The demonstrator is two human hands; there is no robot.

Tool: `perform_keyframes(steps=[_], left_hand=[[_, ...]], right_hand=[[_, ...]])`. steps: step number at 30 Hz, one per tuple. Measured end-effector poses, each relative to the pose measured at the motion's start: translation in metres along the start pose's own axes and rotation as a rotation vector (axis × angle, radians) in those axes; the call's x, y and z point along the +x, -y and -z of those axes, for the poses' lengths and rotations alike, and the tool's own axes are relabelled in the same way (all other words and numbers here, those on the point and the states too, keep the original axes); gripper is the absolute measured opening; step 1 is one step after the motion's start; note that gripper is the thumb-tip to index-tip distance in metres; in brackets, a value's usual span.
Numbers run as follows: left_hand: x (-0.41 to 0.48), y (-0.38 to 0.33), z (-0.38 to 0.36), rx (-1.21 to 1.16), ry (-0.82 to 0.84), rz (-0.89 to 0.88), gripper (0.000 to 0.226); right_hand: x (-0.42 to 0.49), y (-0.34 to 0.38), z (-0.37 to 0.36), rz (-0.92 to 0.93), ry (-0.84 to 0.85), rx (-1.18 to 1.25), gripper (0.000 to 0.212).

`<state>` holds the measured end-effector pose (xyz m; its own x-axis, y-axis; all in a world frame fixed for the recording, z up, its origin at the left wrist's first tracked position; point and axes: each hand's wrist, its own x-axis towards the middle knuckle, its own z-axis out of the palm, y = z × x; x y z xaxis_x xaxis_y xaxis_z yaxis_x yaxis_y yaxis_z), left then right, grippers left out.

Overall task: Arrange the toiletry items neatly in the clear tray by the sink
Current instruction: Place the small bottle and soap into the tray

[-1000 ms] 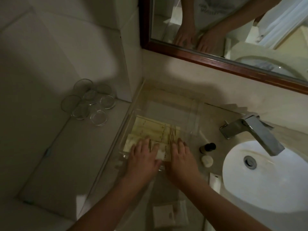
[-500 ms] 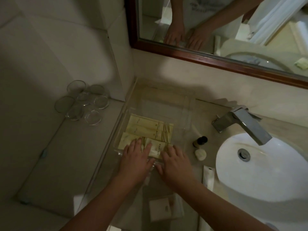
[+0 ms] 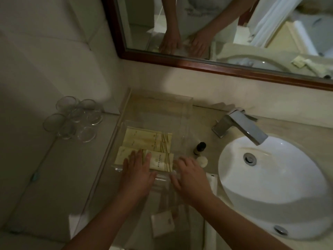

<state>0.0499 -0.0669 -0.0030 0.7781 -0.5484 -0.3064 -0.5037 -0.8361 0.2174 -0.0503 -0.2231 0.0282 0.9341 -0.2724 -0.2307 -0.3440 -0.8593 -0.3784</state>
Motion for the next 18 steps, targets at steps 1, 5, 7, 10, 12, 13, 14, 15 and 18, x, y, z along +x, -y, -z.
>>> perform_keyframes(steps=[1,5,7,10,12,13,14,15,18], left_hand=[[0.002,-0.006,0.001,-0.007,-0.024,-0.007,0.067],[0.008,-0.041,0.004,-0.074,-0.101,-0.099,0.053],[0.007,-0.065,0.003,-0.177,-0.147,-0.118,0.040],[-0.001,-0.098,-0.002,-0.346,-0.149,-0.093,0.023],[-0.006,-0.113,-0.010,-0.355,-0.129,-0.107,0.021],[-0.009,-0.119,-0.015,-0.340,-0.127,-0.108,0.022],[-0.013,-0.122,-0.020,-0.329,-0.131,-0.095,0.024],[-0.017,-0.124,-0.025,-0.326,-0.146,-0.072,0.024],[-0.027,-0.125,-0.035,-0.376,-0.224,0.010,0.019]], right_hand=[[-0.004,-0.010,0.006,-0.051,-0.055,0.057,0.046],[-0.008,-0.057,0.022,-0.266,-0.352,0.202,0.026],[-0.005,-0.075,0.025,-0.345,-0.347,0.210,0.028],[0.000,-0.092,0.020,-0.364,-0.159,0.106,0.047],[0.005,-0.096,0.012,-0.326,-0.089,0.063,0.059],[0.008,-0.096,0.009,-0.311,-0.069,0.054,0.062],[0.011,-0.096,0.006,-0.305,-0.057,0.052,0.062],[0.014,-0.097,0.005,-0.304,-0.054,0.053,0.061],[0.018,-0.100,0.004,-0.274,-0.064,0.040,0.051]])
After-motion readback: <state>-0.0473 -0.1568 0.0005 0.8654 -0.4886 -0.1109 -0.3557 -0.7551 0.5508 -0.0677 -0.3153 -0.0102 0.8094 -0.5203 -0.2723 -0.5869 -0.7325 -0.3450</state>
